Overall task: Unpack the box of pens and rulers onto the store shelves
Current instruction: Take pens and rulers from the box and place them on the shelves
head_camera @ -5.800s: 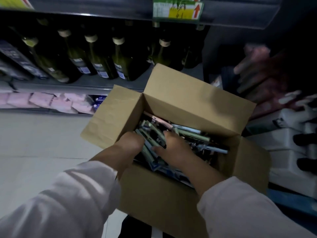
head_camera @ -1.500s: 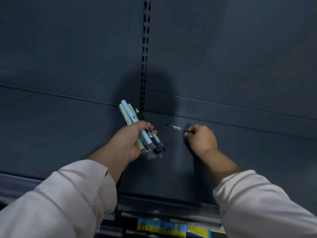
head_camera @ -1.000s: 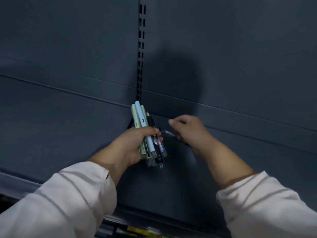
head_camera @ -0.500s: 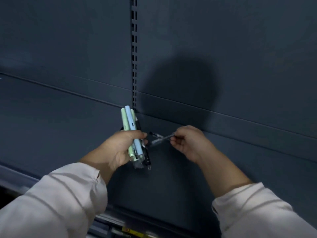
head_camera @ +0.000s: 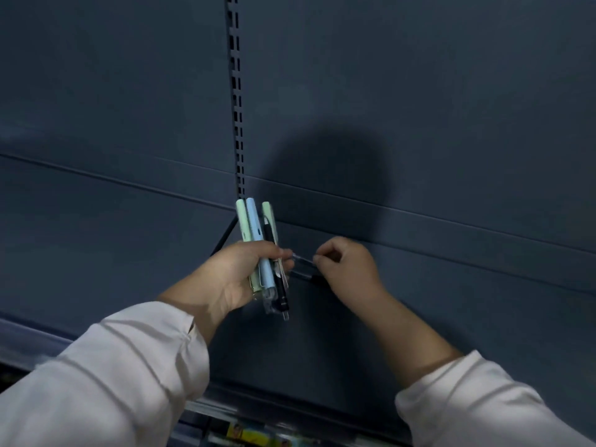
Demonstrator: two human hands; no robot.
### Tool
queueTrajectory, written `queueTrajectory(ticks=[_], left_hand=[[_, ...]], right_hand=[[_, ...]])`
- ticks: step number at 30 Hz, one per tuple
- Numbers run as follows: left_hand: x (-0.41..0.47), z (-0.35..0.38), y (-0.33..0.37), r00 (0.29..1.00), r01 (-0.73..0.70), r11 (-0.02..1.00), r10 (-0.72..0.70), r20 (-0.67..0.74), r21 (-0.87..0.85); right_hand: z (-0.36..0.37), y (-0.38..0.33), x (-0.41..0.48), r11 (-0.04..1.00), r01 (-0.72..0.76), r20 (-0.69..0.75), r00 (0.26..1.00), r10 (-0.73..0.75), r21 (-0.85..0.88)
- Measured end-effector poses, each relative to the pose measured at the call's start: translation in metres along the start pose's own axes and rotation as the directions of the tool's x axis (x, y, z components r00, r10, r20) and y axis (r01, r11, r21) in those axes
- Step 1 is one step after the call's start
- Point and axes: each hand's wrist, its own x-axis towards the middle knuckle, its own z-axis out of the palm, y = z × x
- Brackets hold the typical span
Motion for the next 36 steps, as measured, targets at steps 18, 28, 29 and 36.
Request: queueTrajectory(ticks=[18,28,29,36], left_hand=[[-0.005,0.094,-0.018,0.987,-0.095,0.96,0.056,0.15,0.264],[0.013,0.155,-0.036,0.992,-0.057,0.965,0.025,0.127,0.257],[0.014,0.165,-0.04,0.991,-0.057,0.962,0.022,0.132,0.266],[0.025,0.238,-0.068,0.982,-0.035,0.945,-0.027,0.187,0.324]], right_hand=[[-0.094,0.019,-0.014,0.705,-0.414,0.316,0.908,0.276,0.576],[-0.191,0.131,-0.02,0.365,-0.466,0.124,0.736,0.666,0.806],[-0.206,0.145,-0.022,0.357,-0.453,0.093,0.714,0.694,0.817],[-0.284,0.226,-0.043,0.323,-0.345,-0.053,0.608,0.793,0.881]])
